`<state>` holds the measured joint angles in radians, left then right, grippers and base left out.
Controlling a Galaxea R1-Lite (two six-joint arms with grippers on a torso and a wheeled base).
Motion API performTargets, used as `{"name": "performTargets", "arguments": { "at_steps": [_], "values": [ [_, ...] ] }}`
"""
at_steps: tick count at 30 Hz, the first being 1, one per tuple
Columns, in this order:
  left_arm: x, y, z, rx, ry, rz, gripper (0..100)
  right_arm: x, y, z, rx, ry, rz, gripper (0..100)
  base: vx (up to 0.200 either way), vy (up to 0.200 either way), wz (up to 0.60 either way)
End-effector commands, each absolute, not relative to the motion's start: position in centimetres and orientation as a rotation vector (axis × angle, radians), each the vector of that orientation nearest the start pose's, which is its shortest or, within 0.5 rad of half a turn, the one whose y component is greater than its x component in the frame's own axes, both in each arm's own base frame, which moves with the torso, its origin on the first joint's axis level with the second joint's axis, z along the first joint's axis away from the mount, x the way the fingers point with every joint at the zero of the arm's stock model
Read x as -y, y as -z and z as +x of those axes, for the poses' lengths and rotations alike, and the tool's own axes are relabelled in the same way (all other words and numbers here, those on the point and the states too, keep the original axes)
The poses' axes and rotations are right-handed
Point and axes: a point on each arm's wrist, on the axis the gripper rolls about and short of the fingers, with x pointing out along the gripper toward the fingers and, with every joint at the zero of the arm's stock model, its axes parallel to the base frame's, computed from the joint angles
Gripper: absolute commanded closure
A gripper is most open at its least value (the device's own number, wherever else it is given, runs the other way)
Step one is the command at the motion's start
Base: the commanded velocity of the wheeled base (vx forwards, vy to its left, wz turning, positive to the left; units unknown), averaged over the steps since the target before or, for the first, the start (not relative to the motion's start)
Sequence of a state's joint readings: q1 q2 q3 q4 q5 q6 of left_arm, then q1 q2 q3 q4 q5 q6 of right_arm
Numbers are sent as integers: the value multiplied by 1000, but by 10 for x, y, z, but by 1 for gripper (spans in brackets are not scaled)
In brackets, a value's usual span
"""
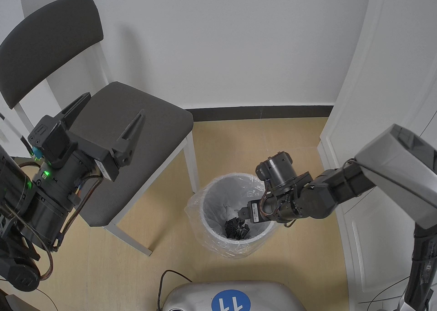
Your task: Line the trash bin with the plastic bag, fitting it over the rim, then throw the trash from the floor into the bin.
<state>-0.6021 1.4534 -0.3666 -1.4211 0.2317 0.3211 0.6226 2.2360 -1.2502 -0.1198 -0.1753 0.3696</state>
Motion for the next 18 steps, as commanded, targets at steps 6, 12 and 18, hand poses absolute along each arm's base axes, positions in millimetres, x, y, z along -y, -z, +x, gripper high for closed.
{"name": "performTargets", "arguments": {
  "at_steps": [6,12,18],
  "values": [
    [111,-194,210,253,245,243,0,-174,-118,298,-525,-215,-173,0,0,0,0],
    [107,-205,264,177,152,315,0,-142,-140,293,-227,-199,-172,0,0,0,0],
    [79,-219,284,150,42,292,0,-130,-158,306,85,-140,-109,0,0,0,0]
  ]
}}
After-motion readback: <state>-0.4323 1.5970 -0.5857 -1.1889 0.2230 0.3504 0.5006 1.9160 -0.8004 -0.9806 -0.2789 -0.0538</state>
